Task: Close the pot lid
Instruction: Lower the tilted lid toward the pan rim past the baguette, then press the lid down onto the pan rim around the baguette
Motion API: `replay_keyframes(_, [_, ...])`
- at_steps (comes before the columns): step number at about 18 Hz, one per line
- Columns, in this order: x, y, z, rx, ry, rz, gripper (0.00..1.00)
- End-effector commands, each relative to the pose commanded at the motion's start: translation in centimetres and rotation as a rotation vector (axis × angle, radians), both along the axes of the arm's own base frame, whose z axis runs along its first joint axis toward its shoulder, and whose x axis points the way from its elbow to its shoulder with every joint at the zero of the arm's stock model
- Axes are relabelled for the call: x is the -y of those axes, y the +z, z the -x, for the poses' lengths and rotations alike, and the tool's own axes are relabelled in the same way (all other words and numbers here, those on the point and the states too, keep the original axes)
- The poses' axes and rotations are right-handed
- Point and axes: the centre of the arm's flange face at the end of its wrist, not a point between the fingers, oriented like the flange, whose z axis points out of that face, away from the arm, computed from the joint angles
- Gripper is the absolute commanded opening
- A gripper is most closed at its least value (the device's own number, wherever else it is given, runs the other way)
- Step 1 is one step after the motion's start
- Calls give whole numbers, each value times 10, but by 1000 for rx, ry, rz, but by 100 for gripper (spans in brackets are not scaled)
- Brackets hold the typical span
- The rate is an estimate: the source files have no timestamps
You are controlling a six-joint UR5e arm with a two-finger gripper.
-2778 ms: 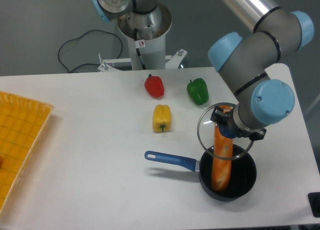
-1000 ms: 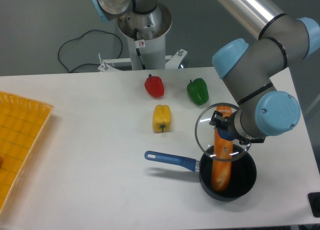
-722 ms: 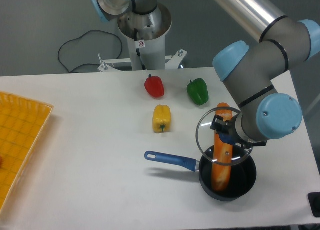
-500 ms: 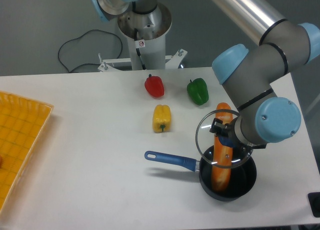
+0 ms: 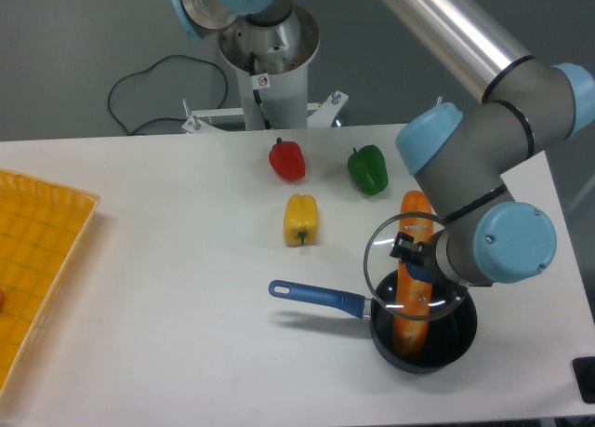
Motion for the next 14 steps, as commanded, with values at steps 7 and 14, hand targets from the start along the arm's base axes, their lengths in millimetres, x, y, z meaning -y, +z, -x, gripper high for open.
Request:
replay_keyframes(7, [-5,-10,2,4,2,7,56])
replay_keyframes(14, [-11,-19,1,8,-6,13,56])
